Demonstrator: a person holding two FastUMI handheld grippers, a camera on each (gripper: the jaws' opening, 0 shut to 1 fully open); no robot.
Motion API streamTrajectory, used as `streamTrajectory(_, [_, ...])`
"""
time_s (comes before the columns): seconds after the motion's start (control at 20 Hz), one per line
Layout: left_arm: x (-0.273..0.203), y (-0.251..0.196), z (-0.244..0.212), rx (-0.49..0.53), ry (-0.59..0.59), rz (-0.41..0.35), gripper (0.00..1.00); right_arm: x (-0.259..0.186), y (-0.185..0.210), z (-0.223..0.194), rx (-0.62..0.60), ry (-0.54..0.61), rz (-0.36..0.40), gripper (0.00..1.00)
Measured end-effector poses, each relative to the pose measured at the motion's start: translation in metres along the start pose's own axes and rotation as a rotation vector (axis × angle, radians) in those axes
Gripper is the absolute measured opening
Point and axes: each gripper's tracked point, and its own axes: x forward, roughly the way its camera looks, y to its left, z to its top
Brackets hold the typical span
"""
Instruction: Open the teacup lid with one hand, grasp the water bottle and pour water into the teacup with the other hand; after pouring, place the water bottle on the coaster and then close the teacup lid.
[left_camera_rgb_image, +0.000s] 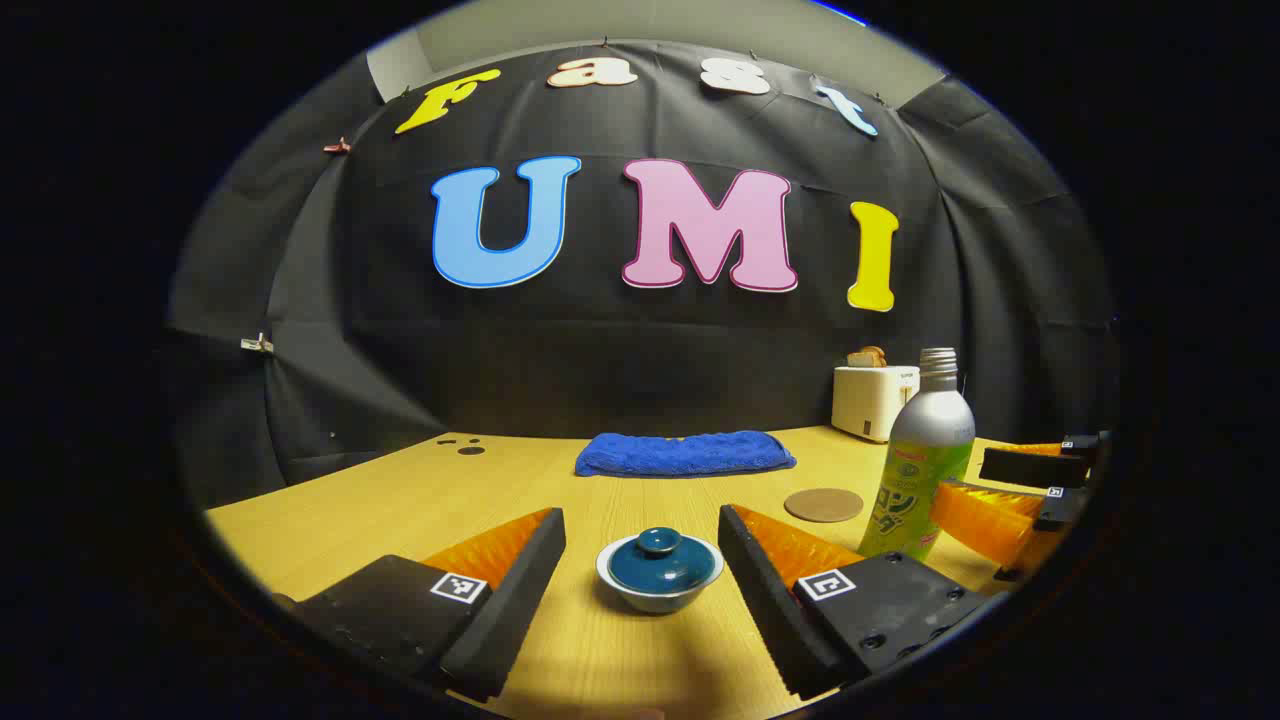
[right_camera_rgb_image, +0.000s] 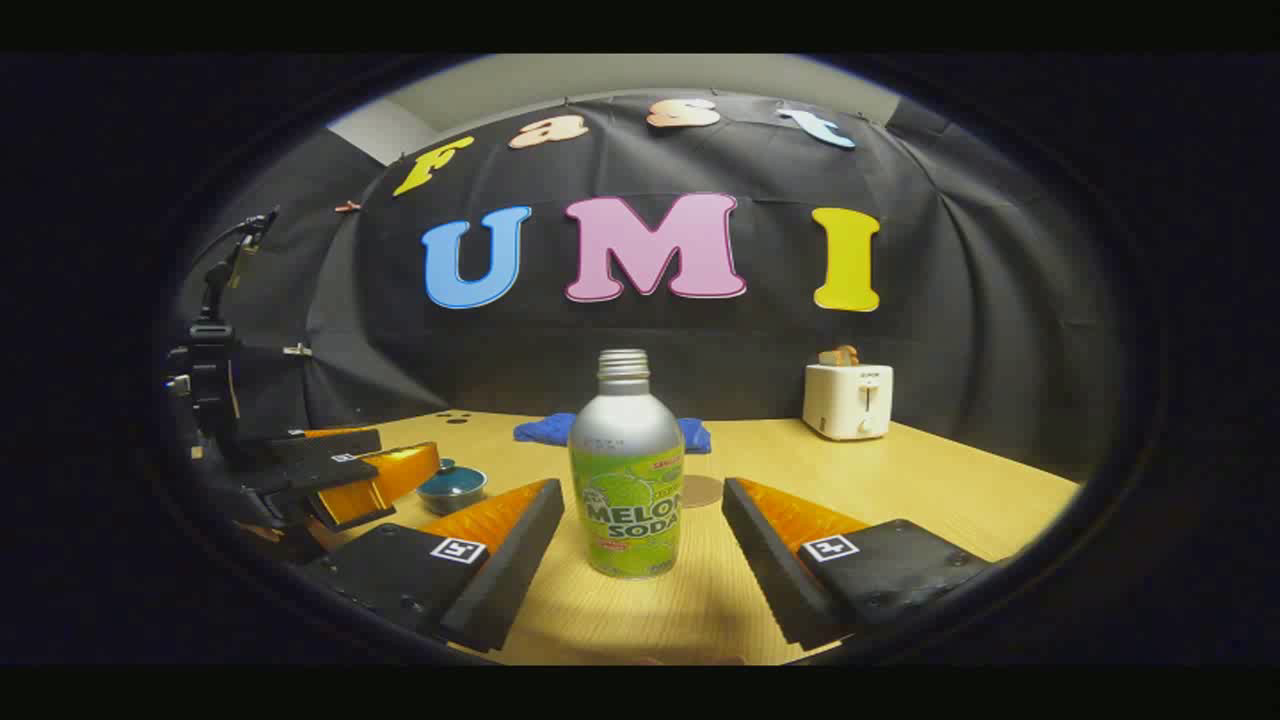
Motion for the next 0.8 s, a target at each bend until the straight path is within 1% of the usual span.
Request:
streamTrajectory(0.1, [0.0007, -0.0075, 0.0007, 0.002, -0.002, -0.036, 0.97, -0.0002, -0.0007, 0.0012, -0.001, -0.002, 0.000, 0.98])
streamTrajectory(0.15, [0.0008, -0.0071, 0.0000, 0.002, -0.003, -0.042, 0.97, 0.0002, -0.0018, 0.0002, -0.002, -0.003, -0.003, 0.99])
streamTrajectory(0.75, [0.0009, -0.0058, 0.0000, 0.001, -0.004, -0.031, 0.98, 0.0006, -0.0028, 0.0007, -0.003, -0.003, -0.007, 0.98])
streamTrajectory(0.8, [0.0009, -0.0060, -0.0007, 0.001, -0.003, -0.031, 0.97, 0.0004, -0.0028, 0.0002, -0.003, -0.003, -0.007, 0.98])
